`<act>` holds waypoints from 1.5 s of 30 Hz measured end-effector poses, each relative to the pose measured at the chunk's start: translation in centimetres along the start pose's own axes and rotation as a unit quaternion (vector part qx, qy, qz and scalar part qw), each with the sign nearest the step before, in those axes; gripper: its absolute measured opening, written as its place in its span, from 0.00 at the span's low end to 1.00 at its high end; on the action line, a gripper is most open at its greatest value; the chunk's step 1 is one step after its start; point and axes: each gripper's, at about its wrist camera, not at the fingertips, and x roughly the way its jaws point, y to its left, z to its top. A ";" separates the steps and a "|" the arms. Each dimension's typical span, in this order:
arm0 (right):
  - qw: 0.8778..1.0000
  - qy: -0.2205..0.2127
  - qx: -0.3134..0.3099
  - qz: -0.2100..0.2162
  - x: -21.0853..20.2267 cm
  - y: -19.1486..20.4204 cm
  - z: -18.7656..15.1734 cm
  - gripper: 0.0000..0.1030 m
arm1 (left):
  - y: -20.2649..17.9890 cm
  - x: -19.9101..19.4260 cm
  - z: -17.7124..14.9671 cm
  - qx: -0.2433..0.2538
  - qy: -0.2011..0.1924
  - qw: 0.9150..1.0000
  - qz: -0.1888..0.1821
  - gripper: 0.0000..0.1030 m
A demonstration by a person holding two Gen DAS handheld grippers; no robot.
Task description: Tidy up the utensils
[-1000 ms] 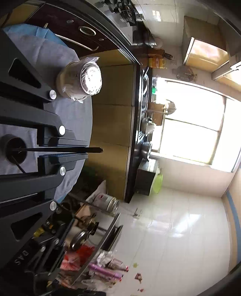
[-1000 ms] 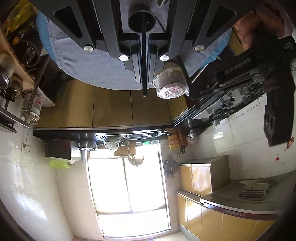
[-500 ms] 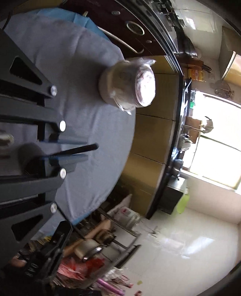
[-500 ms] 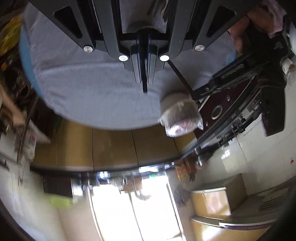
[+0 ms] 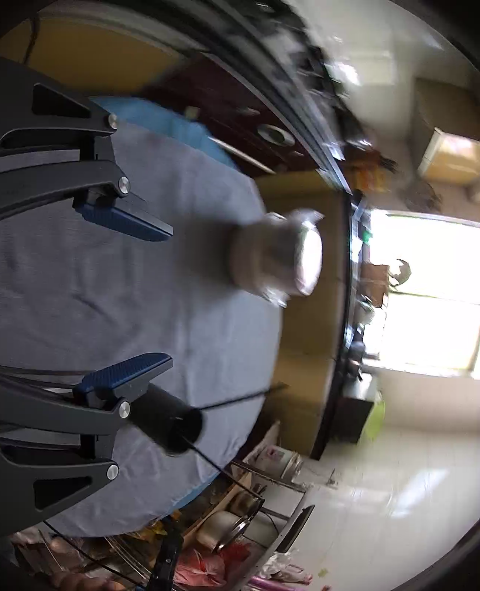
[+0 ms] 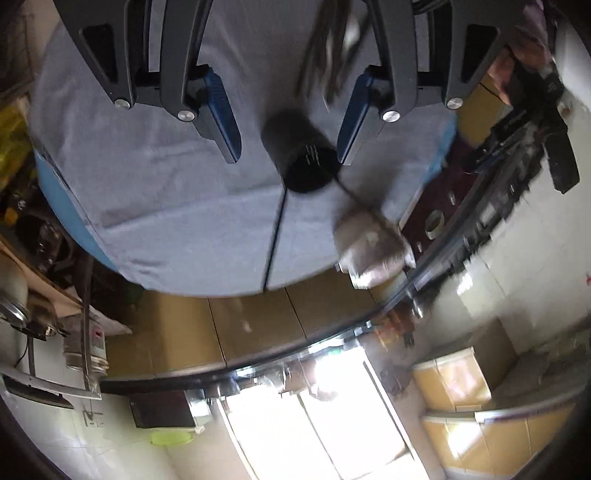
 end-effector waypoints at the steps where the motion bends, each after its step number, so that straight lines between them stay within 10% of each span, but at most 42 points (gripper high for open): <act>1: 1.000 0.009 0.005 0.000 0.0 0.3 -0.7 0.56 | 0.5 -0.3 -1.0 -0.012 0.012 1.000 0.002 0.62; 14: 0.997 0.067 -0.009 0.036 0.4 6.8 -6.8 0.55 | 1.4 -6.3 -7.4 -0.040 0.058 0.997 0.044 0.62; 28: 0.999 0.009 0.026 0.046 -7.7 1.9 -6.7 0.55 | -6.0 -9.1 -6.6 0.027 0.047 0.998 0.022 0.63; 36: 0.990 0.090 0.031 0.106 0.7 2.6 -8.6 0.37 | -1.9 -7.3 -9.4 0.005 0.099 0.989 0.111 0.63; 45: 0.983 0.147 0.038 0.105 11.6 3.9 -8.2 0.24 | -2.2 -3.6 -10.2 0.006 0.114 0.989 0.093 0.63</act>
